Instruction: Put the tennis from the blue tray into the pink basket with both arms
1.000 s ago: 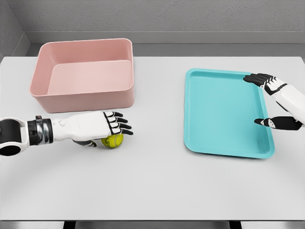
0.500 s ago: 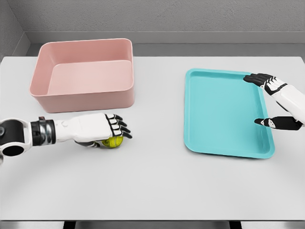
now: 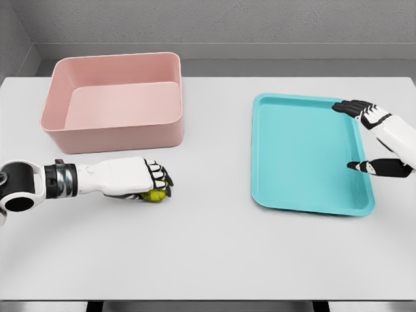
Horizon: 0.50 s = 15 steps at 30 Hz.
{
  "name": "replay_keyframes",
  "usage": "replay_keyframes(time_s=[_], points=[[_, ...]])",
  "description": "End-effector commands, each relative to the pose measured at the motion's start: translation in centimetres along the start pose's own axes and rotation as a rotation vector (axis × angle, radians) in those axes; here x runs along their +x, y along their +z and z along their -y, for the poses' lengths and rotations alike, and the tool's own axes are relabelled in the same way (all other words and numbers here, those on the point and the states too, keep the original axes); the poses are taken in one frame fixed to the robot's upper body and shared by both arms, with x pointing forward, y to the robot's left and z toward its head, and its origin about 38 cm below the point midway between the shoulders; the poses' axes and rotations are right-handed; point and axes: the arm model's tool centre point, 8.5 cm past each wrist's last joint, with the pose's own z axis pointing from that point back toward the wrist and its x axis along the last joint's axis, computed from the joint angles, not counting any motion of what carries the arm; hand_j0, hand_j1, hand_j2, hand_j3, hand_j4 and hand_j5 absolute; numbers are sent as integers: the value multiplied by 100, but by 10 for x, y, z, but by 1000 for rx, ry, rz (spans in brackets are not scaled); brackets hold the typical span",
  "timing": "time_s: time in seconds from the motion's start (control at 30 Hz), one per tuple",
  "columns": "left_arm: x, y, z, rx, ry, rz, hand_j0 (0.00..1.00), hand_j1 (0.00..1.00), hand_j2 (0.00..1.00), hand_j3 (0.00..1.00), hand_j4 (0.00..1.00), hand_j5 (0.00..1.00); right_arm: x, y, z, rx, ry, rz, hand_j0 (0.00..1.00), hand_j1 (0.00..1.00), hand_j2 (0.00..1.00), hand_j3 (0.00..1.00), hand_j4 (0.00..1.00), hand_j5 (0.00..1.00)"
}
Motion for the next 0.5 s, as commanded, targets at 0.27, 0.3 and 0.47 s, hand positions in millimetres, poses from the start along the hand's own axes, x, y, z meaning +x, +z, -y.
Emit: replay_keyframes(time_s=[0.27,0.3,0.47], points=[[-2,8,-21,57,19,12,49,49,49,49,49,49,0,0,0,-4,-7,1,100,100,100,100,100,100],[-3,9,-25,64,16,12,49,49,49,49,49,49,0,0,0,-4,-7,1,100,100,100,100,100,100],[-10,18,-39,81,6,-1,50,50,50,50,50,50,0,1,0,-4,-8,-1,100,100,100,100,100,100]])
